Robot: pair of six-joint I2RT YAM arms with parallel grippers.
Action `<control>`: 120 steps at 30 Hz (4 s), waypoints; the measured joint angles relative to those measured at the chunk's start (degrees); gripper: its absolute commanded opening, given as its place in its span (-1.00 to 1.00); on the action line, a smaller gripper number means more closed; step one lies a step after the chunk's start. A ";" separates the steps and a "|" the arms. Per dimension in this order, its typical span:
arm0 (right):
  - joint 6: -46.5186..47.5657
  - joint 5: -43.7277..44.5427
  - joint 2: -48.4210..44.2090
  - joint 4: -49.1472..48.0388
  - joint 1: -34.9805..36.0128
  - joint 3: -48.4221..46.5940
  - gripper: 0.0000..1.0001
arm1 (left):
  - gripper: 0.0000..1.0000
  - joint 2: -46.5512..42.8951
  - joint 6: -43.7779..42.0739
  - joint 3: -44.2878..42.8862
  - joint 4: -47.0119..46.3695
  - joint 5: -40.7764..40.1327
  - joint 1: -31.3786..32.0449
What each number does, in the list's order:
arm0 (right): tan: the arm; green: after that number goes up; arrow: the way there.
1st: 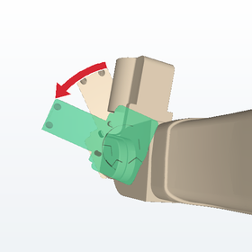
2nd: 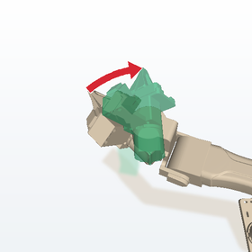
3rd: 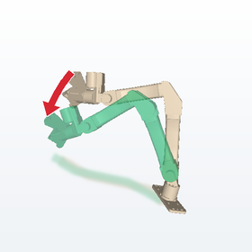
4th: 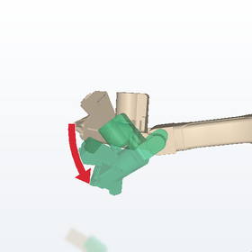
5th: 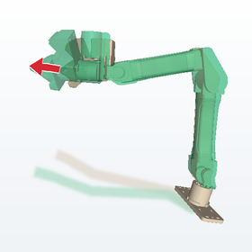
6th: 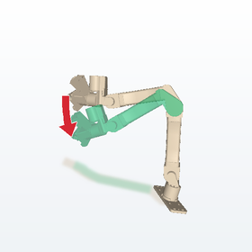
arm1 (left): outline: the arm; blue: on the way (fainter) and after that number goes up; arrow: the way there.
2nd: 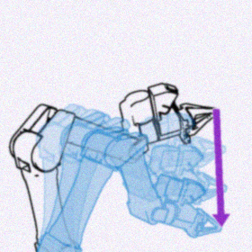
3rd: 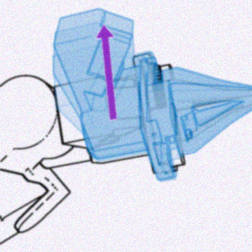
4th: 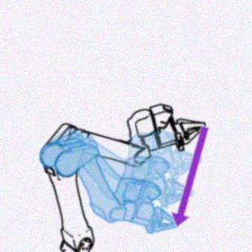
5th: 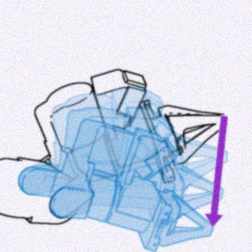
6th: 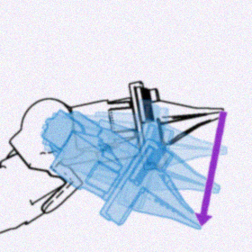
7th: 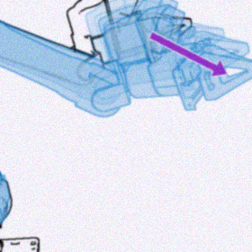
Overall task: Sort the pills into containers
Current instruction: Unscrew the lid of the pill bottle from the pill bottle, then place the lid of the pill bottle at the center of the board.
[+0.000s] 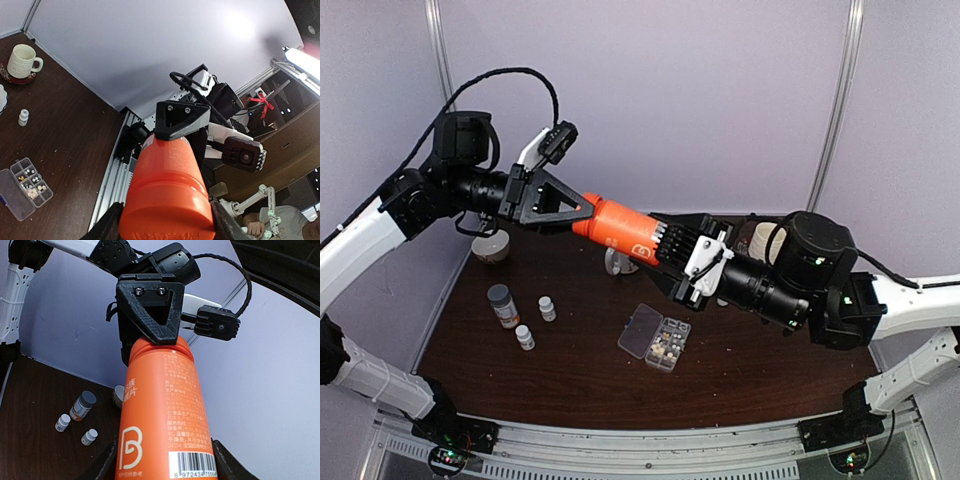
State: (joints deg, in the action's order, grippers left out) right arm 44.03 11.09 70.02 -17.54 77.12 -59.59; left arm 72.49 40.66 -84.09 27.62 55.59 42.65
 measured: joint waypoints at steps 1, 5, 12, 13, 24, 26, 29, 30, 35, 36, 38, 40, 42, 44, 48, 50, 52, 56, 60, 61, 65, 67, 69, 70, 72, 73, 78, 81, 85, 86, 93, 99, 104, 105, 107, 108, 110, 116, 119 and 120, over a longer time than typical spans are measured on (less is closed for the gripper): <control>-0.57 0.17 -0.04 0.09 -0.02 -0.02 -0.85 | -0.08 0.15 0.87 0.00 -0.35 0.22 -0.15; -4.22 -0.02 -0.52 0.79 0.00 0.09 -0.85 | 0.90 0.33 1.97 0.04 -1.18 0.66 -0.28; -13.84 -0.09 -2.73 2.80 -0.63 4.66 -0.91 | 0.95 -1.07 0.59 0.02 -5.40 0.98 -2.36; -15.30 -0.55 -2.73 3.08 -0.83 5.33 -0.92 | 0.95 -1.55 -0.48 0.02 -5.53 0.59 -2.84; -44.35 -23.87 -3.54 -5.11 -13.73 13.14 -0.93 | 0.95 -16.57 -26.10 8.68 -10.19 -11.10 -4.00; -49.22 -28.65 -2.67 -7.69 -14.64 13.20 -0.93 | 0.95 -17.49 -30.99 9.05 -10.84 -11.02 -4.00; -54.99 -35.54 -0.61 -10.25 -14.93 11.19 -0.92 | 0.95 -16.28 -39.06 8.20 -10.34 -9.05 -4.00; -56.81 -37.68 0.33 -11.34 -15.08 10.19 -0.91 | 0.95 -15.56 -41.27 7.76 -9.77 -8.33 -4.00; -69.16 -46.73 5.84 -22.56 -15.78 5.95 -0.89 | 0.95 -11.61 -52.63 6.75 -6.32 -4.42 -4.00; -71.17 -47.78 6.67 -24.44 -16.00 5.51 -0.91 | 0.95 -11.39 -54.80 6.75 -5.46 -3.63 -4.00; -75.65 -49.40 8.31 -28.09 -16.59 4.70 -0.91 | 0.95 -11.61 -59.47 6.78 -4.09 -1.70 -3.98; -78.68 -50.36 9.40 -30.64 -16.87 4.31 -0.93 | 0.95 -12.26 -62.79 6.78 -3.43 -0.24 -3.93; -80.48 -51.15 9.81 -31.91 -17.05 4.15 -0.94 | 0.95 -12.72 -65.00 6.75 -3.43 0.90 -3.63; -81.59 -51.63 10.23 -32.20 -17.11 3.34 -0.97 | 0.95 -12.83 -66.51 6.73 -3.45 1.60 -3.15; -82.60 -52.26 10.80 -32.46 -17.11 1.99 -1.00 | 0.95 -12.22 -68.35 6.71 -3.37 1.92 -1.57; -82.95 -52.48 11.17 -32.52 -17.11 1.60 -1.00 | 0.95 -11.54 -68.85 6.56 -3.30 1.81 -0.87; -82.95 -52.92 11.61 -32.33 -17.11 1.33 -1.00 | 0.95 -10.67 -68.91 6.47 -3.56 1.22 -0.37; -82.77 -53.51 12.44 -31.56 -17.11 0.94 -1.00 | 0.95 -9.46 -67.84 6.45 -4.61 -0.52 -0.15; -81.85 -53.68 12.50 -30.01 -17.11 0.94 -1.00 | 0.84 -9.14 -66.47 6.43 -6.19 -1.62 -0.11; -81.55 -53.68 12.50 -29.44 -17.11 0.94 -1.00 | 0.78 -9.14 -66.29 6.34 -6.43 -1.62 -0.07; -80.26 -53.68 12.50 -27.30 -17.11 0.94 -1.00 | 0.47 -9.05 -66.31 5.62 -6.36 -1.49 -0.07; -79.76 -53.62 12.48 -26.51 -17.11 0.87 -1.00 | 0.34 -9.07 -66.69 5.53 -6.01 -1.22 -0.04; -79.25 -53.64 12.50 -25.57 -17.11 0.63 -1.00 | 0.30 -9.03 -67.14 5.44 -5.35 -1.03 0.07; -79.03 -53.66 12.50 -25.33 -17.18 0.59 -1.00 | 0.28 -9.01 -67.49 5.38 -4.96 -0.92 0.07; -78.84 -53.66 12.50 -25.14 -17.16 0.57 -1.00 | 0.31 -8.83 -68.04 4.98 -3.96 -0.66 0.11; -78.75 -53.68 12.50 -25.03 -17.16 0.55 -1.00 | 0.42 -8.74 -68.28 4.79 -3.45 -0.50 0.11; -78.49 -53.77 12.52 -24.11 -17.16 -0.20 -1.00 | 0.70 -8.57 -69.81 4.63 -1.68 -0.33 0.11; -78.40 -53.81 12.52 -23.98 -17.16 -0.28 -1.00 | 0.52 -8.57 -70.66 4.63 -0.31 -0.35 0.11; -78.29 -53.92 12.59 -23.76 -17.16 -0.28 -1.00 | 0.08 -8.59 -71.43 4.63 0.68 -0.37 0.11; -78.29 -53.96 12.66 -23.76 -17.16 -0.28 -1.00 | -0.07 -8.57 -71.60 4.63 0.85 -0.44 0.11; -74.90 -54.55 12.70 -20.83 -17.16 -1.44 -1.00 | -0.43 -8.44 -70.55 4.11 1.99 -0.57 0.04; -58.14 -48.33 8.79 -5.55 -16.20 -6.38 -1.00 | -0.65 -7.85 -59.47 2.71 -0.11 -3.04 0.02; -41.00 -33.48 4.72 0.13 -12.15 -6.54 -1.00 | -0.77 -5.68 -44.61 -0.92 -0.15 -5.55 0.61; -38.25 -30.73 4.31 0.17 -11.34 -6.34 -1.00 | -0.77 -5.16 -41.11 -1.99 0.35 -6.51 0.72; -33.33 -25.88 3.78 -0.79 -10.19 -5.53 -1.00 | -0.78 -4.07 -34.80 -3.96 1.92 -8.28 0.85; -31.19 -23.91 3.56 -1.66 -9.75 -4.79 -1.00 | -0.79 -3.45 -31.87 -4.87 2.95 -8.98 0.87; -27.39 -20.26 3.10 -3.50 -9.09 -2.78 -1.00 | -0.85 -2.49 -26.10 -6.23 4.92 -10.73 0.85; -18.69 -7.76 2.32 -5.70 -8.57 4.70 -1.00 | -0.92 -2.01 -7.82 -8.17 6.91 -12.24 0.70; -17.31 -4.37 2.29 -6.49 -8.39 5.86 -1.00 | -0.89 -2.03 -3.23 -8.61 7.02 -12.81 0.70; -17.33 -3.87 2.23 -6.58 -8.35 5.88 -1.00 | -0.89 -2.10 -2.69 -8.68 7.08 -13.38 0.68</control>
State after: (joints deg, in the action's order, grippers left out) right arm 26.70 7.22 72.25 -24.12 68.77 -53.71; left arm 70.39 37.98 -92.77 34.70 42.22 43.33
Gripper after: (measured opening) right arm 0.542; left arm 0.512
